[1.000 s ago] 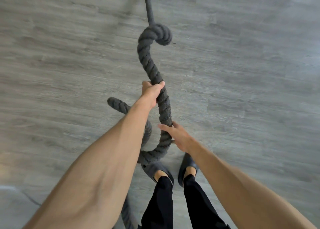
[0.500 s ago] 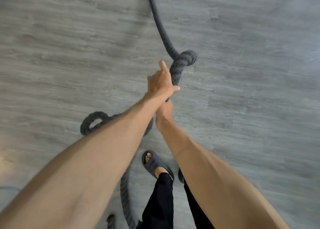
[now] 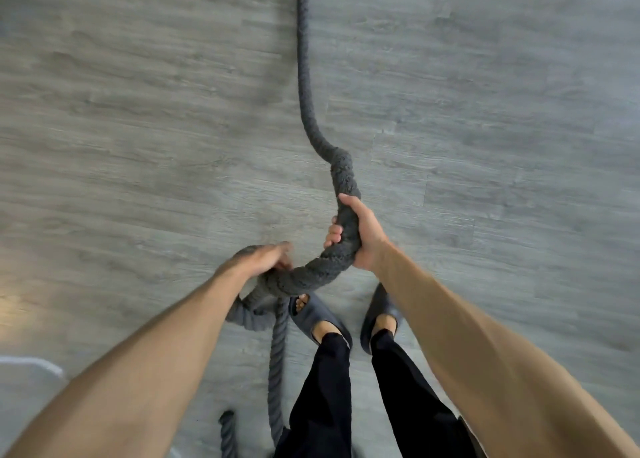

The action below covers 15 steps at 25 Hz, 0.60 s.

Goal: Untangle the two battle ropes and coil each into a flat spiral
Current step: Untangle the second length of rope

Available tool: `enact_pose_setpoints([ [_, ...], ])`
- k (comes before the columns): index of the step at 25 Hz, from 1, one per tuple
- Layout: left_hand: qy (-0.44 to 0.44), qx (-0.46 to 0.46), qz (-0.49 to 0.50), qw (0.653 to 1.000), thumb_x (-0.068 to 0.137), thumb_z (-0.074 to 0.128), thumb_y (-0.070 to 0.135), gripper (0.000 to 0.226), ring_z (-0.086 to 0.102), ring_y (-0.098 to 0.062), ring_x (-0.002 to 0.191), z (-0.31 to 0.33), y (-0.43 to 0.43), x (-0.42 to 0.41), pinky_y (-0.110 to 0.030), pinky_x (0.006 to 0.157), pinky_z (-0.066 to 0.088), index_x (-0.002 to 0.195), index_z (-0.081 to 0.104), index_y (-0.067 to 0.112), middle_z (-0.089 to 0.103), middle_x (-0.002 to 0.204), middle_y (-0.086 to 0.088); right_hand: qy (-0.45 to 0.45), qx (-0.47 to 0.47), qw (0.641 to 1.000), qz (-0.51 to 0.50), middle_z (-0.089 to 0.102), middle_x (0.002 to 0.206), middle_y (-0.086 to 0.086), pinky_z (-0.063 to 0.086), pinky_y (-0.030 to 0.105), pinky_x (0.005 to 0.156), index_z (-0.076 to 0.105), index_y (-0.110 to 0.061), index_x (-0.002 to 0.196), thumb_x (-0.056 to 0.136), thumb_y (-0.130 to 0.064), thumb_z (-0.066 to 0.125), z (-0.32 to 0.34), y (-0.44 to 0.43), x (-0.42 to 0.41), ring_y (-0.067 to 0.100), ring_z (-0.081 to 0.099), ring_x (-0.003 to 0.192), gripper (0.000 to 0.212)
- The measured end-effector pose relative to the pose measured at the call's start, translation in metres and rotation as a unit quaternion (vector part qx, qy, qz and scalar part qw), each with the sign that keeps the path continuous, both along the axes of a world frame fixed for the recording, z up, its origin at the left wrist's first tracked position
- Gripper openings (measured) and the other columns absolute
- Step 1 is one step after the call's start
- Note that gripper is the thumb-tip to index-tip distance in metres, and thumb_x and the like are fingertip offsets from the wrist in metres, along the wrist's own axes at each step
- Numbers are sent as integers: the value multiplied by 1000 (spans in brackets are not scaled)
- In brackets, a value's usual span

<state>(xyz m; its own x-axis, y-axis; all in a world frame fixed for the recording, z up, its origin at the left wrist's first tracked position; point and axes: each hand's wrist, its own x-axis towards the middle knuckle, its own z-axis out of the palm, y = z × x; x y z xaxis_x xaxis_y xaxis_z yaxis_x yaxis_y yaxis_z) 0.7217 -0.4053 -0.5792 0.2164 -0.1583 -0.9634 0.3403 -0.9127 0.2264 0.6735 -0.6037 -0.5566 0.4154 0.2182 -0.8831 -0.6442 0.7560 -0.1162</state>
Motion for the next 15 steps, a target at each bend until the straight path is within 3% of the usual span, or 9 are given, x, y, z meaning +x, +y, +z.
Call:
enact_pose_setpoints([
  [3, -31, -15, -41, 999, 106, 22, 37, 44, 49, -21, 102, 21, -25, -27, -30, 85, 33, 99, 57, 10, 59, 120, -15, 32, -73, 996, -34, 53, 61, 5, 52, 31, 57, 55, -8, 85, 89, -52, 68, -3, -23, 4, 19, 53, 50, 46],
  [6, -122, -16, -38, 992, 106, 19, 32, 43, 54, -30, 102, 28, -43, -47, -36, 84, 37, 99, 52, 6, 58, 120, -24, 86, -194, 977, -28, 70, 86, 13, 62, 41, 71, 57, -7, 102, 88, -44, 73, -19, -31, -5, 28, 70, 71, 43],
  [8, -134, -8, -34, 990, 107, 21, 26, 42, 56, -36, 112, 29, -60, -70, -40, 91, 41, 114, 54, 0, 57, 126, -28, 134, -252, 957, 49, 72, 100, 17, 62, 50, 80, 57, -4, 114, 81, -39, 81, -35, -25, -20, 33, 73, 85, 54],
  [10, -109, -37, 49, 992, 107, 27, 20, 38, 54, -38, 119, 33, -84, -96, -42, 96, 40, 124, 49, -6, 54, 130, -28, 158, -269, 946, 86, 69, 88, 16, 63, 47, 75, 56, 0, 111, 83, -24, 81, -38, -21, -37, 29, 71, 71, 45],
  [12, -95, -70, 144, 982, 104, 36, 18, 32, 55, -34, 118, 32, -92, -105, -39, 98, 43, 120, 53, -4, 58, 125, -24, 163, -282, 940, 105, 63, 73, 13, 61, 39, 63, 56, -1, 106, 88, -10, 73, -33, -27, -51, 23, 64, 55, 27],
  [15, -69, -83, 81, 991, 100, 39, 9, 34, 55, -22, 121, 22, -63, -103, -36, 99, 46, 129, 56, 16, 59, 132, -4, 115, -235, 955, 140, 61, 65, 10, 56, 34, 56, 57, -5, 103, 86, -9, 67, -25, -49, -66, 20, 58, 50, 20],
])
